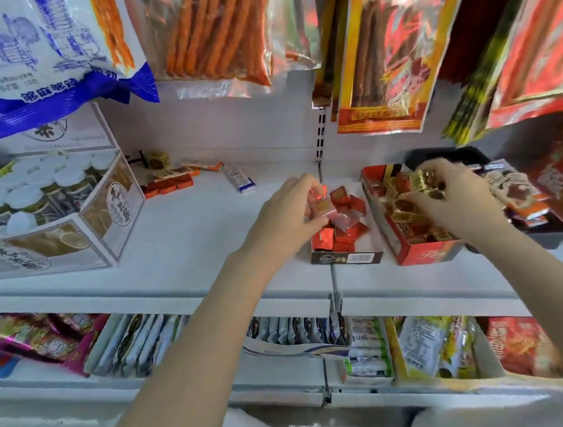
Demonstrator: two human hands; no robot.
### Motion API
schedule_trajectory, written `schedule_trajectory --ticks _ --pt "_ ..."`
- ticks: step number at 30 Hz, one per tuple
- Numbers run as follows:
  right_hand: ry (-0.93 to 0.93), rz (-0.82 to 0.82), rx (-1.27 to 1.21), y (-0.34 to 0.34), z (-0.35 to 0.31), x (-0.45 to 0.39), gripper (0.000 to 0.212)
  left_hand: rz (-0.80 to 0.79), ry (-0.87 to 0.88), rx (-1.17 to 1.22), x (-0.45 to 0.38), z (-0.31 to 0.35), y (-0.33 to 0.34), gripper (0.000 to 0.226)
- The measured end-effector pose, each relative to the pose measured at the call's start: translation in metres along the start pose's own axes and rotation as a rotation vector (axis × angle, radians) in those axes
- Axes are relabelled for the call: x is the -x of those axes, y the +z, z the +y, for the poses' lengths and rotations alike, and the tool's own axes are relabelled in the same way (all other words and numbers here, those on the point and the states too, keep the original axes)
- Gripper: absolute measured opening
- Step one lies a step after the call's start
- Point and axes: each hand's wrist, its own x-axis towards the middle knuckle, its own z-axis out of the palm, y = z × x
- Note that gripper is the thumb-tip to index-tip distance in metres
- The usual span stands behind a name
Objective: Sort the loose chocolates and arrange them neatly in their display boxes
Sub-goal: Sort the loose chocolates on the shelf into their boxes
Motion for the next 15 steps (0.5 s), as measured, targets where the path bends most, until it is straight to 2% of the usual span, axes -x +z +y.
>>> schedule_trajectory --ticks 2,5,10,13,15 --pt "-0.068 -0.061 0.059 0.000 0.010 0.004 0.042 -0.075 0.030 -0.009 -0.004 0.007 0.009 0.029" --pt "-0.146 -0.077 -0.003 -0.002 0.012 0.008 0.041 -0.146 0.055 0.000 -0.008 0.012 0.019 0.028" --pt "-0.245 0.023 -0.014 -0.006 0.000 0.010 0.029 -0.039 -0.012 -0.024 -0.014 0.013 0.025 0.030" --pt "-0.478 -0.037 -0.021 0.003 -0.016 0.017 0.029 0.021 -0.028 -0.092 -0.014 0.004 0.022 0.028" --pt "-0.612 -0.148 0.043 0.016 -0.024 0.021 0.031 0.038 -0.066 -0.128 -0.013 -0.006 0.018 0.028"
